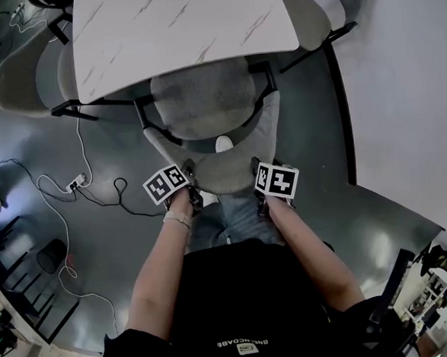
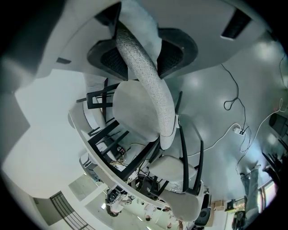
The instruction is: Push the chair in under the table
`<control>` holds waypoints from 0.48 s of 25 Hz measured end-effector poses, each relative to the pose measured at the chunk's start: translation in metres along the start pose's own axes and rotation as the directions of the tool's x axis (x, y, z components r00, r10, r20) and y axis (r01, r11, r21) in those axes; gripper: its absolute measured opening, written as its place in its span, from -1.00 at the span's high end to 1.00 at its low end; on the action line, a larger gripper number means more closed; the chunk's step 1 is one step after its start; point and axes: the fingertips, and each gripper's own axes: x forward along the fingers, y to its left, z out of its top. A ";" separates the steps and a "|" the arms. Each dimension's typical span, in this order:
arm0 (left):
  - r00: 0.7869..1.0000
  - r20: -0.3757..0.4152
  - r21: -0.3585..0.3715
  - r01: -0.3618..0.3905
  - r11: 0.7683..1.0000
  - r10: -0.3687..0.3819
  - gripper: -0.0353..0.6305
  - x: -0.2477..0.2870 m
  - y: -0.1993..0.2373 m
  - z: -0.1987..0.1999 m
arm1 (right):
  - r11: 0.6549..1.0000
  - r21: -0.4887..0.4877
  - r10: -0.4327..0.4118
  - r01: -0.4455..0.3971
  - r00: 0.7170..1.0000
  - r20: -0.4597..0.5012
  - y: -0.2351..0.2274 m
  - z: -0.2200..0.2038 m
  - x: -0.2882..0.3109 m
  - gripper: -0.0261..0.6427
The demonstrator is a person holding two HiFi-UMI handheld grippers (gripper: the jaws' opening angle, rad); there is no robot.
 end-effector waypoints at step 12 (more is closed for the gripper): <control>0.997 -0.015 0.173 -0.068 0.983 0.072 0.12 -0.011 -0.001 -0.010 | 0.997 -0.010 -0.074 0.074 0.997 0.018 -0.008 -0.007 -0.016 0.21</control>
